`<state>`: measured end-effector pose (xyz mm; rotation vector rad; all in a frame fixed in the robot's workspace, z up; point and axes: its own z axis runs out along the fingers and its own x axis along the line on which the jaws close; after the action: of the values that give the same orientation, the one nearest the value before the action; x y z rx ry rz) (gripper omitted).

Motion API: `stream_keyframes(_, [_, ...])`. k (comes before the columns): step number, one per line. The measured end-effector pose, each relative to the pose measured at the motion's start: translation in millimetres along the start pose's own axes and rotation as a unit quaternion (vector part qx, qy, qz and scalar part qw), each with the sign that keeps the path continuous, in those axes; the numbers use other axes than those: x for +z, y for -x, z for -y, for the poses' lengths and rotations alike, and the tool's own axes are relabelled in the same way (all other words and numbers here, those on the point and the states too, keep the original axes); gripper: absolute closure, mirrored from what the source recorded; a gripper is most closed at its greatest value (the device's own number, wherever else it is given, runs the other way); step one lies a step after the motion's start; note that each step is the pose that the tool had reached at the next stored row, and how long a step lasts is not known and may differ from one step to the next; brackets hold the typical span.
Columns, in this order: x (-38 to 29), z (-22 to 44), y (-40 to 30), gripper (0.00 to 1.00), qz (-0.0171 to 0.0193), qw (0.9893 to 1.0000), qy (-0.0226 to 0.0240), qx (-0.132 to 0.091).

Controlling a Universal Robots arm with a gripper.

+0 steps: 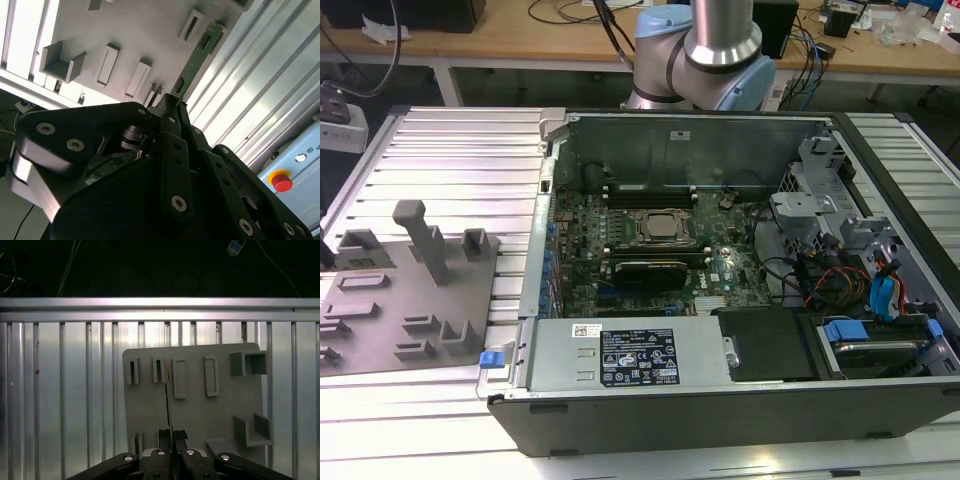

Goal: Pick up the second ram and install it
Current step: 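Pick up the second ram and move it above second insertion slot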

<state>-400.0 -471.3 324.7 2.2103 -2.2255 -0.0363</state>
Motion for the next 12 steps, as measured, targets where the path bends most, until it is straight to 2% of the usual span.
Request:
stream_keyframes(4, [-14.3, -0.1, 2.1, 0.86, -0.0010, 1.0000, 0.0000, 0.000])
stream_keyframes(8, [-25.0, -0.3, 3.5, 0.86, -0.0018, 1.0000, 0.0000, 0.000])
stream_keyframes(12, [-32.3, -0.4, 4.4, 0.86, -0.0023, 1.0000, 0.0000, 0.000])
